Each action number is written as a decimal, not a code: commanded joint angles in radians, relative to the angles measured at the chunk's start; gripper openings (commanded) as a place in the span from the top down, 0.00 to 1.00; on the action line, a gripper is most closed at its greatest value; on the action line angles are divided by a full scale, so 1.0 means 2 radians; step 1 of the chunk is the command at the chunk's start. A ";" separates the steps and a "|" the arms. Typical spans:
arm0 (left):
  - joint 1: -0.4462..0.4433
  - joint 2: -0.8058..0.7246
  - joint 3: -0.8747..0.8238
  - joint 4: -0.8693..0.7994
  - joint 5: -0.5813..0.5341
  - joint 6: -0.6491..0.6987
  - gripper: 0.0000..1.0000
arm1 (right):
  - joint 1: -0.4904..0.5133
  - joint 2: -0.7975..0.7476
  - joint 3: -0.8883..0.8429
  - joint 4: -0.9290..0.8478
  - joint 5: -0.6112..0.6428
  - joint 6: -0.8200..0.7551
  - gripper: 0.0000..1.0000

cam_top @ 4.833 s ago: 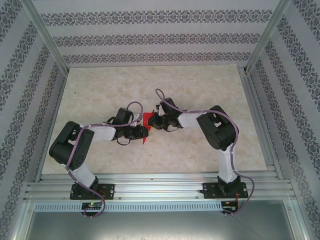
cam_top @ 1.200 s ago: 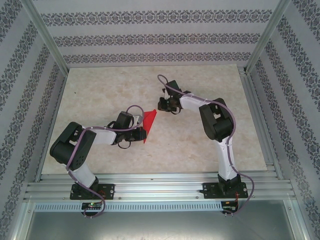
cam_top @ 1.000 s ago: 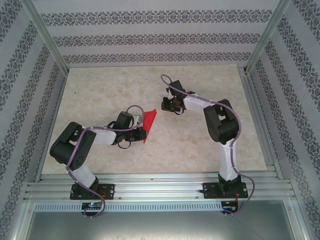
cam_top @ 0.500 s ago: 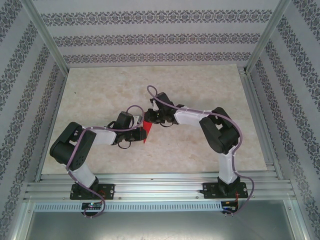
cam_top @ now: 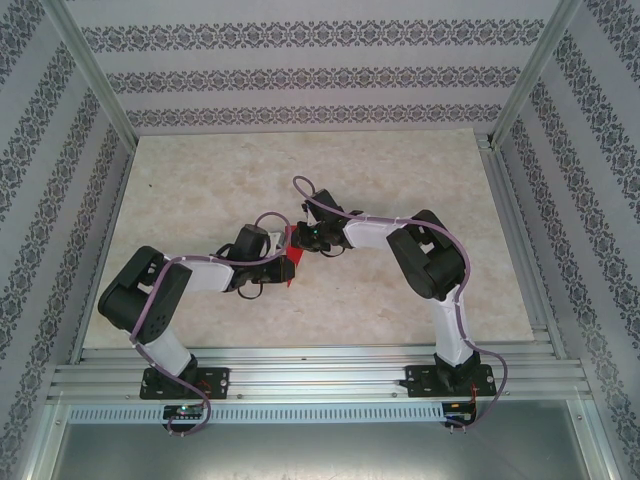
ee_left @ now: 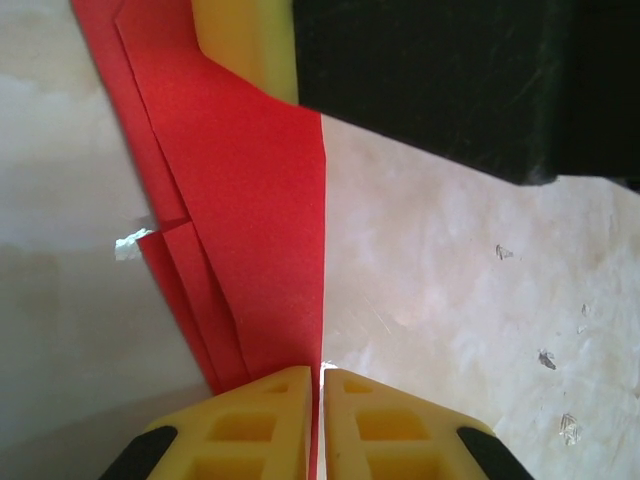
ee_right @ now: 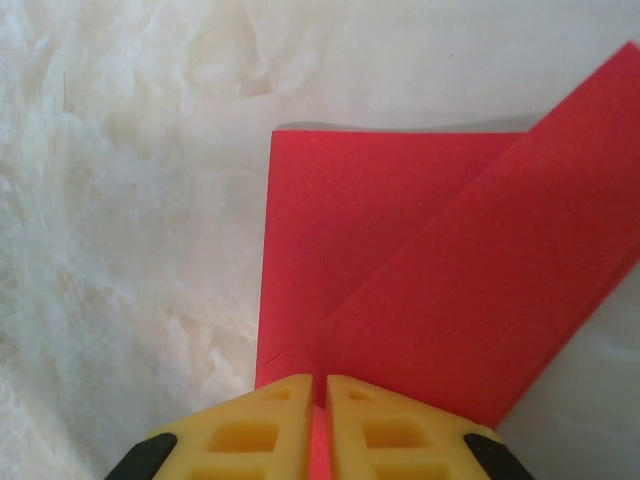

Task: Fold a paper plane with a square sheet of paper (fold left side to right side)
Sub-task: Fold the wing for the fifth time at the center of the table.

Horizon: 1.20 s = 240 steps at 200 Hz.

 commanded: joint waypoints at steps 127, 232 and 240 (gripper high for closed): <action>-0.067 0.004 -0.059 -0.153 -0.013 0.015 0.86 | -0.015 0.030 0.005 -0.044 0.038 -0.010 0.87; -0.092 -0.029 -0.069 -0.165 -0.012 0.002 0.85 | -0.024 0.036 0.002 -0.039 0.032 -0.006 0.87; -0.093 -0.035 -0.070 -0.165 -0.012 0.000 0.85 | -0.025 0.037 0.001 -0.038 0.031 -0.006 0.87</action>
